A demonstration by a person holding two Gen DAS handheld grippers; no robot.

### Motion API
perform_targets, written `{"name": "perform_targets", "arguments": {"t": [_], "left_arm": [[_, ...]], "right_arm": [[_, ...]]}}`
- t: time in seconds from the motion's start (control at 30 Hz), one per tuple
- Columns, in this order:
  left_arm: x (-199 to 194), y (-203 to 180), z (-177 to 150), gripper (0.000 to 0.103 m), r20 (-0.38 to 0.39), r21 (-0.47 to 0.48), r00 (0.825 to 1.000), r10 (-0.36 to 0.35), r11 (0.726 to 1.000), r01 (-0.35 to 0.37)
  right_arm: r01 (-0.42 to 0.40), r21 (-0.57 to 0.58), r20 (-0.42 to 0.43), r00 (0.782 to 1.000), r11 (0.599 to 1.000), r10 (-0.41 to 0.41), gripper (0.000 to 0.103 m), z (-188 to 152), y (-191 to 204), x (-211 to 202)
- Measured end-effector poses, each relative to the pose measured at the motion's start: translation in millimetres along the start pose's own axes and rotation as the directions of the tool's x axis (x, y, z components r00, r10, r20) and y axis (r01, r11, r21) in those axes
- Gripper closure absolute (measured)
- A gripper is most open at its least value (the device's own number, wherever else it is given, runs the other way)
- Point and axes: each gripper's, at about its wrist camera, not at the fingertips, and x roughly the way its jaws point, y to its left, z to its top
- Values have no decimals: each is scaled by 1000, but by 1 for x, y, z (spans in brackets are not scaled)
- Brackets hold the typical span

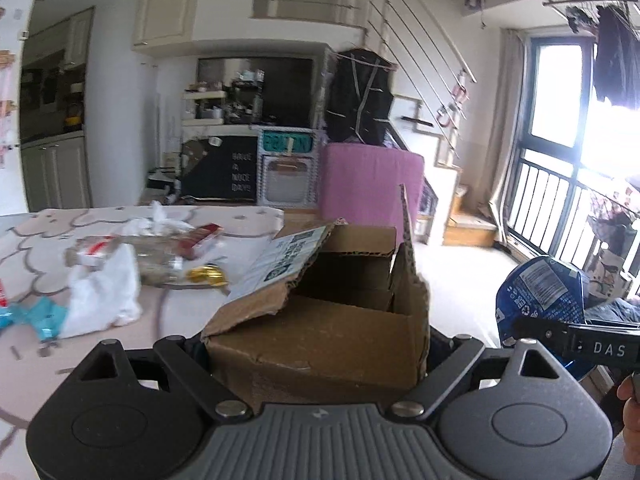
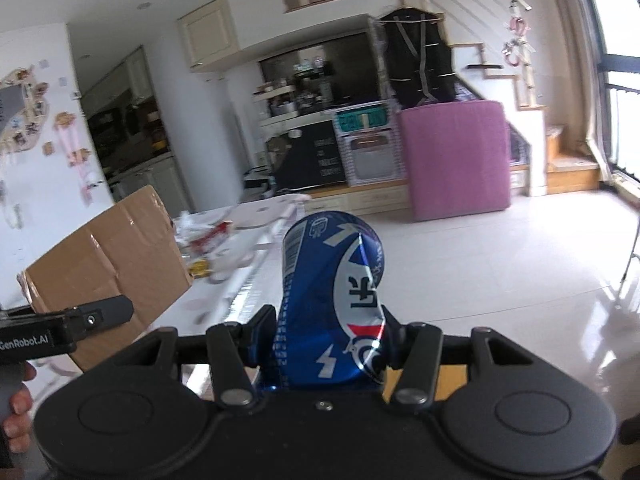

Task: Collect trash
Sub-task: 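Lift the box and can and carry both toward the yellow wastebasket, then open the right tool over the wastebasket while the left tool releases the box into it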

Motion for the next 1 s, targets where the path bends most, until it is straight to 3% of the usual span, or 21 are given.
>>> {"name": "perform_targets", "arguments": {"t": [0.3,0.6,0.73,1.0], "left_arm": [[67,-49,-4,11,-86,66,994,-67,995,73],[146,-81,-16,11,-226,119,967,-113,983,142],[185,-90,-26,11,-314,119,941,-127,978,171],[268,-100,-47,11,-496,140,861,-113,968,208]], "right_arm": [[148,5,-59,987,989,-148,49,-5,-57,22],[237,42,-155,961,971,-228,49,-24,-102,70],[259,75,-208,949,963,-239,49,-31,-118,99],[277,124,-307,924,953,-229,49,-45,-132,158]]}}
